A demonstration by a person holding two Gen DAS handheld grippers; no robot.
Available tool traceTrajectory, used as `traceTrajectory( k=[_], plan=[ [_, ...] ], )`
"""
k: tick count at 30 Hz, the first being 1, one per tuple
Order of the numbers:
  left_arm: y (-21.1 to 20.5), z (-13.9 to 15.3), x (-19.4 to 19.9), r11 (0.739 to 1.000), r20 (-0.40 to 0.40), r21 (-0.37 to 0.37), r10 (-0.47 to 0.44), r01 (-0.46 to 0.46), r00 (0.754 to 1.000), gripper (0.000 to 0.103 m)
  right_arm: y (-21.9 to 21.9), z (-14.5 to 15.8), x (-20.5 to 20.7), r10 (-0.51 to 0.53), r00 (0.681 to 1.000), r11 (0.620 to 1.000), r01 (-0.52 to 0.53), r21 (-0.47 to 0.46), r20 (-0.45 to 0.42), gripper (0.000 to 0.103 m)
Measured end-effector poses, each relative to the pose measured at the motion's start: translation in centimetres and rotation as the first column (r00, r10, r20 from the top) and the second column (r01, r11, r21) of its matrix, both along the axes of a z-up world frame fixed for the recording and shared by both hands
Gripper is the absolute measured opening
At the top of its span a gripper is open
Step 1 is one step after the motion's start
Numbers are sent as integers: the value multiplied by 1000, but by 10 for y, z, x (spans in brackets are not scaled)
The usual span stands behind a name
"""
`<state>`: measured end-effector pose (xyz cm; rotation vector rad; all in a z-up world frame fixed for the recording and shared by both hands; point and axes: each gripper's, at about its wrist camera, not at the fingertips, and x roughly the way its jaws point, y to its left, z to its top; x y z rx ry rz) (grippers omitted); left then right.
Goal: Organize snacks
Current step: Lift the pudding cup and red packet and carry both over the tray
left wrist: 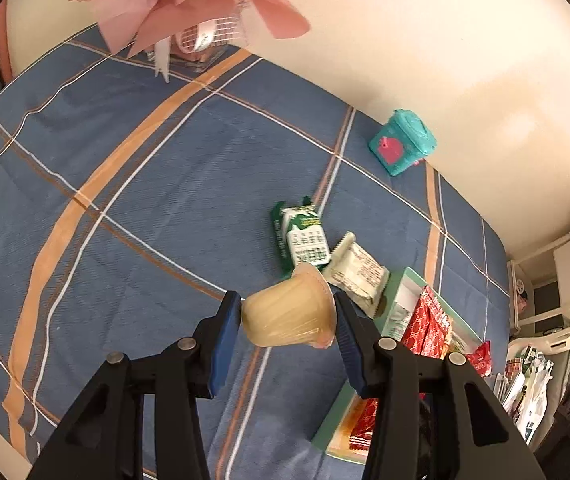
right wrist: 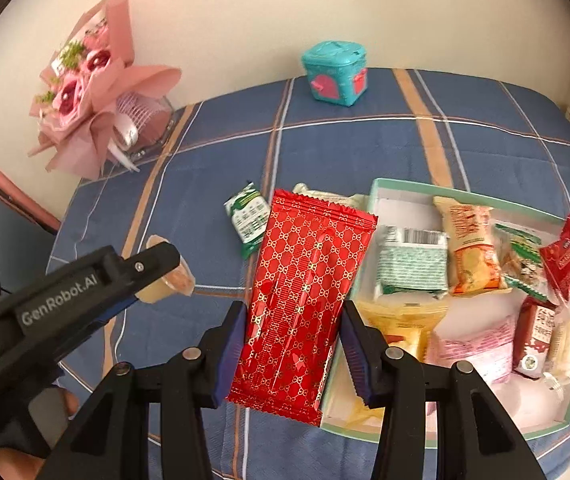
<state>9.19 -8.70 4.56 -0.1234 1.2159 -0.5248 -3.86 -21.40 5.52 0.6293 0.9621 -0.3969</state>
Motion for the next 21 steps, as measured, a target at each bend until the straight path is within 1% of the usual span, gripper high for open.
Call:
traceTrajectory(
  k=[4, 9, 11, 15, 21],
  plan=[
    [-15, 0, -8, 1000, 6, 6, -25, 25, 1000, 48, -15, -1, -15, -45, 999, 999, 44, -13, -20, 50],
    [-32, 0, -20, 998, 10, 14, -57, 57, 998, 48, -40, -7, -39, -111, 993, 994, 112, 15, -25, 50],
    [-42, 1, -27, 997, 15, 21, -80, 80, 997, 48, -53, -9, -50, -146, 989, 989, 147, 12, -36, 50],
    [-60, 0, -40, 992, 22, 32, -124, 123, 992, 48, -80, -14, -72, -217, 975, 976, 218, 14, -51, 50],
    [-93, -2, -65, 978, 29, 54, -205, 203, 978, 48, -114, -23, -103, -310, 948, 950, 312, 21, -76, 50]
  ],
)
